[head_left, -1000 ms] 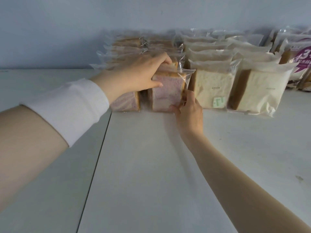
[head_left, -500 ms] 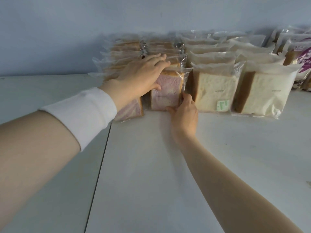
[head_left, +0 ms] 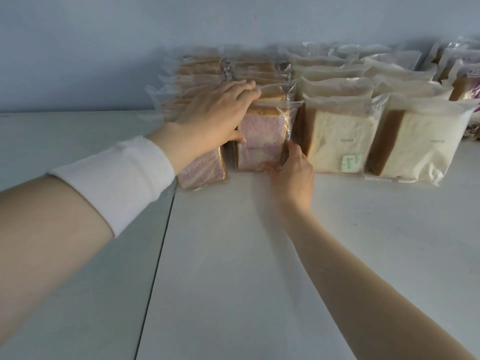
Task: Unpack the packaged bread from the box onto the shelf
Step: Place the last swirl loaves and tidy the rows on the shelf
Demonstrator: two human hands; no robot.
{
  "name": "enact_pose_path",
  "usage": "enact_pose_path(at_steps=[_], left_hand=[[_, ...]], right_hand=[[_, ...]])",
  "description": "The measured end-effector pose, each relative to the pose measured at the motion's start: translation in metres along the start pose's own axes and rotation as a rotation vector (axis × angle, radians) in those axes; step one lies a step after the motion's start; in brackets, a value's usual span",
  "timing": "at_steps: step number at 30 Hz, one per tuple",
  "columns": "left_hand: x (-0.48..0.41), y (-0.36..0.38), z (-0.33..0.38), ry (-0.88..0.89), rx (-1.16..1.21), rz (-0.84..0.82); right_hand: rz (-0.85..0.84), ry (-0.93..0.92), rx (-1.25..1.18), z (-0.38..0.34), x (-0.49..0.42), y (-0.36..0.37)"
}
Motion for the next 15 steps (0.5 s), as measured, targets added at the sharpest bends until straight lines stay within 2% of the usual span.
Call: enact_pose_path(at_steps=[5,11,15], left_hand=[[-0.003,0.004,0.001,-0.007,-0.016,0.015],[0.003,-0.007,0.007,-0.016,-0.113,0.057],[0.023,-0.030,-0.005,-0.060,-0.021,0.096]], right_hand=[[-0.036,-0.005,0.045,-0.006,-0.004,0.004],[-0.174,-0.032,0.113,-0.010,-0.004,-0.015],[-0.075,-0.136,0.097,-0.013,0.016,-0.039]])
Point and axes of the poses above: each hand's wrist, its own x-axis away from the middle knuckle, its own y-axis out of the palm, z = x × y, the point moved 1 cm from there along -x, towards the middle knuckle, and after that the axes turned 13 degrees about -y, right-handed, at the moved point
